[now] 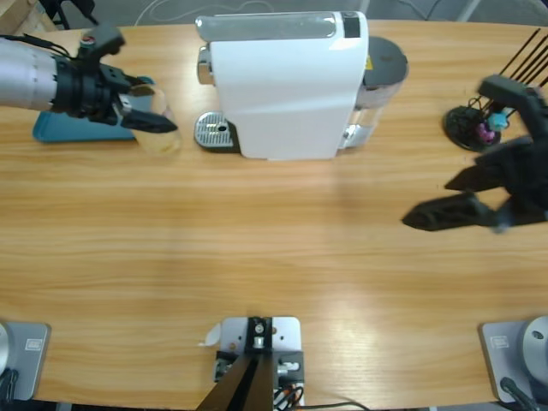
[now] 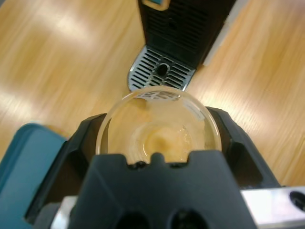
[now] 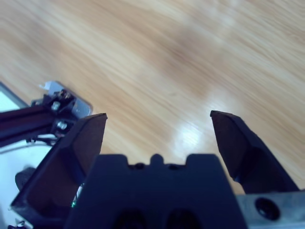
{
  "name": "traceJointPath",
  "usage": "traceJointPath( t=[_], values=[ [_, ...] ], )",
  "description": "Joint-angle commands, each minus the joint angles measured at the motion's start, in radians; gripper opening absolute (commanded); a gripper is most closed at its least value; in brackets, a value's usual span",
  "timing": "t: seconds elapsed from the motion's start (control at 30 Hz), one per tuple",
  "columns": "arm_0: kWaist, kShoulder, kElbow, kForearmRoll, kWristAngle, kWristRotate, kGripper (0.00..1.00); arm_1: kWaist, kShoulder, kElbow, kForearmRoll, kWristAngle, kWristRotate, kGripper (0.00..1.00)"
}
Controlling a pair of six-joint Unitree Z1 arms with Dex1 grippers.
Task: Pour coffee
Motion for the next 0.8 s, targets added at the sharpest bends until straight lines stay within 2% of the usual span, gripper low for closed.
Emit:
traceJointPath(
  t=[0.03, 0.23, 0.43, 0.8],
  values=[
    [-0.034, 0.120, -0.060, -0.026, 0.037, 0.011, 0.000, -0.011, -0.074, 0.008, 0.032, -0.023, -0.022, 0.965],
    [-0.030, 0.201, -0.133, -0.048, 0.037, 0.011, 0.000, -0.011, -0.064, 0.021, 0.025, -0.025, -0.023, 0.964],
    [-0.037, 0.246, -0.159, -0.100, 0.028, -0.003, 0.000, -0.011, -0.065, 0.016, 0.025, -0.015, -0.027, 0.964],
    [-0.081, 0.275, -0.191, -0.101, 0.016, -0.031, 0.000, -0.028, -0.070, 0.041, 0.007, -0.001, -0.023, 0.964]
  ],
)
